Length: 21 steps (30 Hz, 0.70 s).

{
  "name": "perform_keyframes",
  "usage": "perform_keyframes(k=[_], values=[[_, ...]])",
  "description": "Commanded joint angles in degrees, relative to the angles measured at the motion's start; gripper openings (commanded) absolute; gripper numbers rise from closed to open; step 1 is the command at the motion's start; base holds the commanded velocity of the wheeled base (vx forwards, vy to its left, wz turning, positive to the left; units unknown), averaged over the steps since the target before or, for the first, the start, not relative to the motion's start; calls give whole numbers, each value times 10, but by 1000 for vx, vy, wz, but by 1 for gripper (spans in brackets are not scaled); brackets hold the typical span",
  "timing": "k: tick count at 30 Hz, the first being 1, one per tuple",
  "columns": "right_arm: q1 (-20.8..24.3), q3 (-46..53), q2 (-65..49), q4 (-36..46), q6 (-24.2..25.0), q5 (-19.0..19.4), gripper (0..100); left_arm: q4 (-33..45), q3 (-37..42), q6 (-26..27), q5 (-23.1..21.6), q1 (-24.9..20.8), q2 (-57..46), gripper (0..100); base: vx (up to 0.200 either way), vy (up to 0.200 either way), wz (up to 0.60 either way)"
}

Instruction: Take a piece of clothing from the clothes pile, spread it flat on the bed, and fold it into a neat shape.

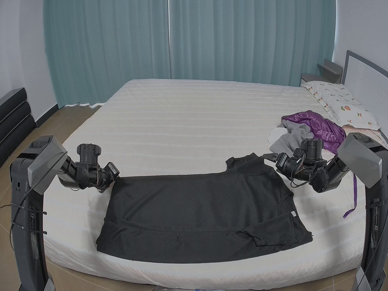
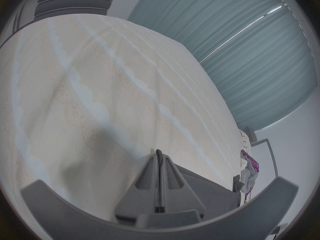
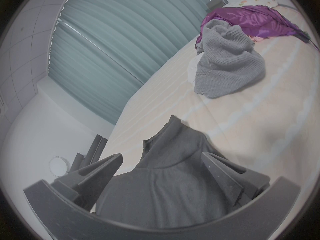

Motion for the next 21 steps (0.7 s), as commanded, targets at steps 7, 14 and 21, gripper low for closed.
perform_keyframes(k=[7,14,21], values=[[2,-139,90,68,-20,-34,100,0,0,1,1,-1,0,0,0,0,0],[-4,-169,118,72,-24,-48,100,0,0,1,1,-1,0,0,0,0,0],[-8,-176,117,94,-23,-48,0,0,0,1,1,-1,1,0,0,0,0]])
